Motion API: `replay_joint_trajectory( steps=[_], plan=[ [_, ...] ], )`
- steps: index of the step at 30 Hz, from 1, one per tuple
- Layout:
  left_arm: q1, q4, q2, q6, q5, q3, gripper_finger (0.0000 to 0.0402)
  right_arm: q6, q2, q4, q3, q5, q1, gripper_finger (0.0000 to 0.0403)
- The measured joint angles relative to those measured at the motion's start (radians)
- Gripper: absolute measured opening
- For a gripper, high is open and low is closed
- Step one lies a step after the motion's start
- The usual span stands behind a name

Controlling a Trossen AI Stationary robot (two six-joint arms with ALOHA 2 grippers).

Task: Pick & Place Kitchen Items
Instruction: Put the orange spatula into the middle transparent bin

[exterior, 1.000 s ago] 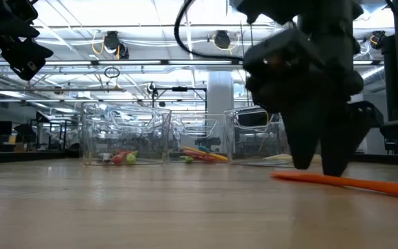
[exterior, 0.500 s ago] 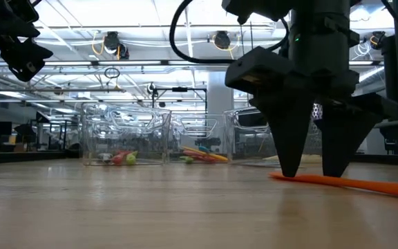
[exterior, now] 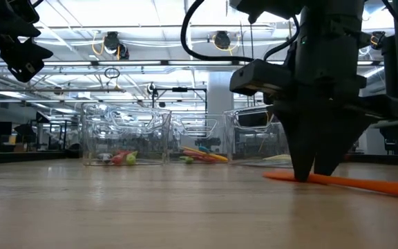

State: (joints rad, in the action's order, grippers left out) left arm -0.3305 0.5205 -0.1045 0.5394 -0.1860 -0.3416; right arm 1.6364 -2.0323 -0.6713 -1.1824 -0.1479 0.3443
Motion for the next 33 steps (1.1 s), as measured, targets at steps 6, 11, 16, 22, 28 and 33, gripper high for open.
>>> replay_joint_trajectory(
  steps=[6,11,16,22,28,33],
  plan=[
    [0.0,0.0,0.0,0.002,0.0,0.0,0.0179,-0.014,0.0,0.016,0.002,-0.014,0.001,0.0028],
    [0.0,0.0,0.0,0.007,0.0,0.0,0.0179,-0.021,0.0,0.019,0.002,-0.005,0.001,0.0023],
    [0.0,0.0,0.0,0.009,0.0,0.0,0.018,-0.061,0.016,0.017,0.007,0.007,0.013,0.0023],
    [0.0,0.0,0.0,0.006,0.0,0.0,0.018,-0.098,0.069,0.024,0.015,-0.02,0.03,0.0018],
    [0.0,0.0,0.0,0.014,0.0,0.0,0.0179,-0.151,0.112,0.088,0.015,-0.026,0.031,0.0014],
    [0.0,-0.001,0.0,0.016,0.0,0.0,0.018,-0.19,0.156,0.133,0.016,-0.036,0.032,0.0013]
  ],
)
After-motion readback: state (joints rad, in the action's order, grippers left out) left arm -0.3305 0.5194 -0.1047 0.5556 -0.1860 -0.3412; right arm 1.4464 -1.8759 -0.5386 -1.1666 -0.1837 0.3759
